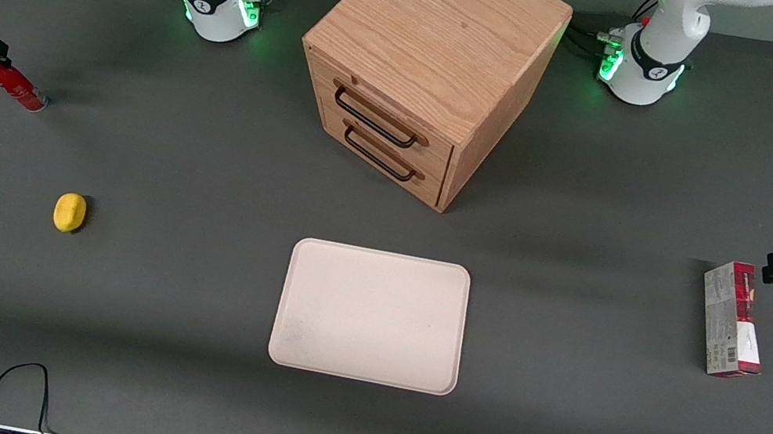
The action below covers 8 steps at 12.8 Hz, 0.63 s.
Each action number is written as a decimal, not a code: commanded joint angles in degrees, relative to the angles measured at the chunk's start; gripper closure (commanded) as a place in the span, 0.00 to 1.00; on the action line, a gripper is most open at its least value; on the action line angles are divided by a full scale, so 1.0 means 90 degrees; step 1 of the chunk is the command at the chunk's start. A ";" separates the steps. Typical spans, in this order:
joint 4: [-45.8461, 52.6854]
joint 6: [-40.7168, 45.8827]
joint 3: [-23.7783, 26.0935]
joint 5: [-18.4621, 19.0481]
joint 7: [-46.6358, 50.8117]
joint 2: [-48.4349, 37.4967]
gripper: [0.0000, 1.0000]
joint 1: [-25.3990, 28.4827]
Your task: Place coke bottle on tray
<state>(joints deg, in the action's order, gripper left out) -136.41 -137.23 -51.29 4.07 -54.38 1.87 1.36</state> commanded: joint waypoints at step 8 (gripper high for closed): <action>0.0000 -0.0035 0.0016 -0.0218 -0.0227 -0.0090 0.82 0.0054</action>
<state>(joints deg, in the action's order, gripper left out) -136.39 -137.23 -51.03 4.03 -54.39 1.66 1.50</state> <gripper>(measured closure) 0.626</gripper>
